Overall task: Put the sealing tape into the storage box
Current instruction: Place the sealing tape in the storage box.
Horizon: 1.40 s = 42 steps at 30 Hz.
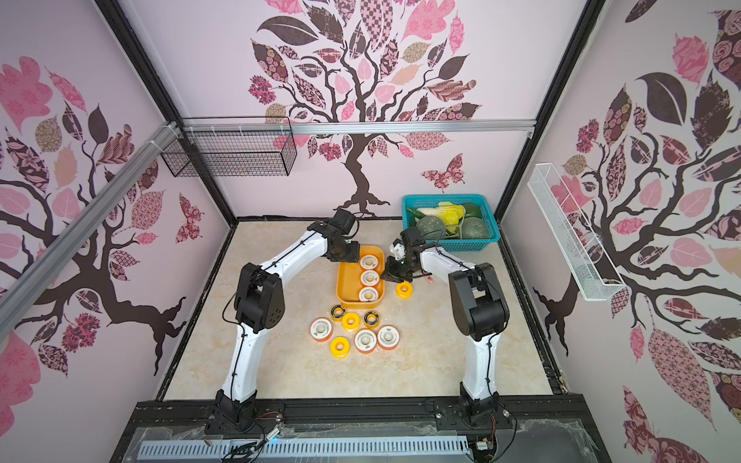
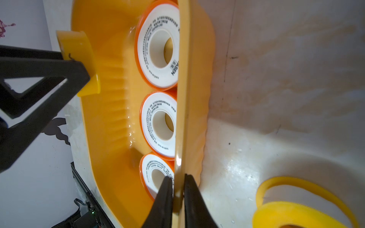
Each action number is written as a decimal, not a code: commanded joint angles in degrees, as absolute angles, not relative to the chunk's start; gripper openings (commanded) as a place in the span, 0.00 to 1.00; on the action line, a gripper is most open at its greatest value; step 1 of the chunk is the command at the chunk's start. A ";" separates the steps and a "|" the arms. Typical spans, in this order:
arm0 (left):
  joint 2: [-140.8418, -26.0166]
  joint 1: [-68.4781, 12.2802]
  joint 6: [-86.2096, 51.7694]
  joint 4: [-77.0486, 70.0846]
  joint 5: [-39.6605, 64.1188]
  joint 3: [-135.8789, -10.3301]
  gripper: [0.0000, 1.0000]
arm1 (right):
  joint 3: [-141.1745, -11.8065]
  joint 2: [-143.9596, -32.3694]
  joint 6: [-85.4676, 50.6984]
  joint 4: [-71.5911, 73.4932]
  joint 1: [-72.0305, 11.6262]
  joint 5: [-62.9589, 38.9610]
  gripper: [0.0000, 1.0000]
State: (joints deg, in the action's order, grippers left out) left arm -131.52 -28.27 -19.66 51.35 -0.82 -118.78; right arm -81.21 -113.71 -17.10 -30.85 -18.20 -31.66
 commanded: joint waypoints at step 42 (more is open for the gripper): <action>-140.54 -28.43 -21.55 57.91 -8.71 -126.60 0.51 | -82.45 -113.54 -15.14 -33.67 -18.46 -30.89 0.17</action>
State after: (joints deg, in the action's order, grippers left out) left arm -138.96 -28.93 -21.15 55.81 -6.61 -125.80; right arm -81.25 -113.71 -15.79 -31.73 -18.37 -31.75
